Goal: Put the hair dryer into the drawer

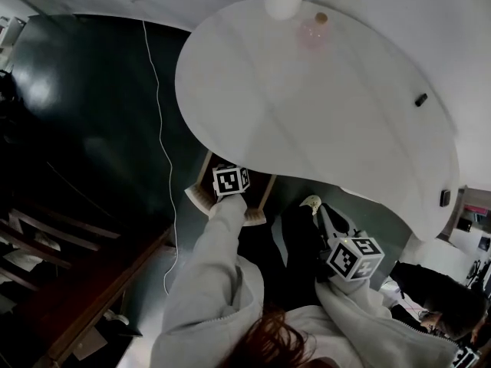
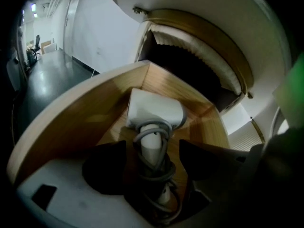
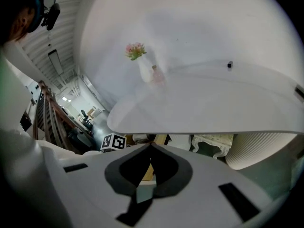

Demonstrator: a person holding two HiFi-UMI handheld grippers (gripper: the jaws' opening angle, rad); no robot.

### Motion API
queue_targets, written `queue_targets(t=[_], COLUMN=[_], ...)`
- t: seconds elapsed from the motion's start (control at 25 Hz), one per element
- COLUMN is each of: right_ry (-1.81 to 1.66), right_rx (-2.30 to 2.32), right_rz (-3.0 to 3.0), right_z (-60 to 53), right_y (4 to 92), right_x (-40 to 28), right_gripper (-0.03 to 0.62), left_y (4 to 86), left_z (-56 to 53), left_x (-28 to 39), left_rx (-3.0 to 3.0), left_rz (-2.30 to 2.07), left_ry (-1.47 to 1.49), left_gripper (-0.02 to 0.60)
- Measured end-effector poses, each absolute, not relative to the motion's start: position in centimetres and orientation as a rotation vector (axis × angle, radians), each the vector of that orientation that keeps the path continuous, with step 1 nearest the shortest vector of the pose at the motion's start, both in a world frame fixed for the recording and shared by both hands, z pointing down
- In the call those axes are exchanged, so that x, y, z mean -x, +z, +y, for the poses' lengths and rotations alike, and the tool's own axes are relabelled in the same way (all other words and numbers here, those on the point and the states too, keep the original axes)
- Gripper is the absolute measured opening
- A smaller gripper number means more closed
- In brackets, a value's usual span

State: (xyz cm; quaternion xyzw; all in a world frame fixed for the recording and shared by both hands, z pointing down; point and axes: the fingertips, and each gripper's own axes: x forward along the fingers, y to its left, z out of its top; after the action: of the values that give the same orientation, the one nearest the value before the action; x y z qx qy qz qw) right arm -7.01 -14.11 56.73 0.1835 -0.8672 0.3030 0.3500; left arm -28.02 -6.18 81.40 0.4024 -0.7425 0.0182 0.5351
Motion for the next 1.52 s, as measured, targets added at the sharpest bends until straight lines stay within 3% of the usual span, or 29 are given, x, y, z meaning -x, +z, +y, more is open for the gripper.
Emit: queue_targets(t=[0.4, 1.52], right_ry=[0.782, 0.821], right_rx=[-0.395, -0.22], right_rz=[-2.296, -2.466], right_z=[-13.4, -13.4], right_y=[55.9, 51.0], right_x=[9.6, 14.4], right_gripper=[0.049, 0.049], left_y=[75.4, 64.7], left_z=[-7.3, -2.5], left_x=[28.7, 25.2], left_rx=[-1.07, -1.084], left_rz=[-1.817, -1.84], left_ry=[-0.149, -0.079], left_gripper=[0.325, 0.324])
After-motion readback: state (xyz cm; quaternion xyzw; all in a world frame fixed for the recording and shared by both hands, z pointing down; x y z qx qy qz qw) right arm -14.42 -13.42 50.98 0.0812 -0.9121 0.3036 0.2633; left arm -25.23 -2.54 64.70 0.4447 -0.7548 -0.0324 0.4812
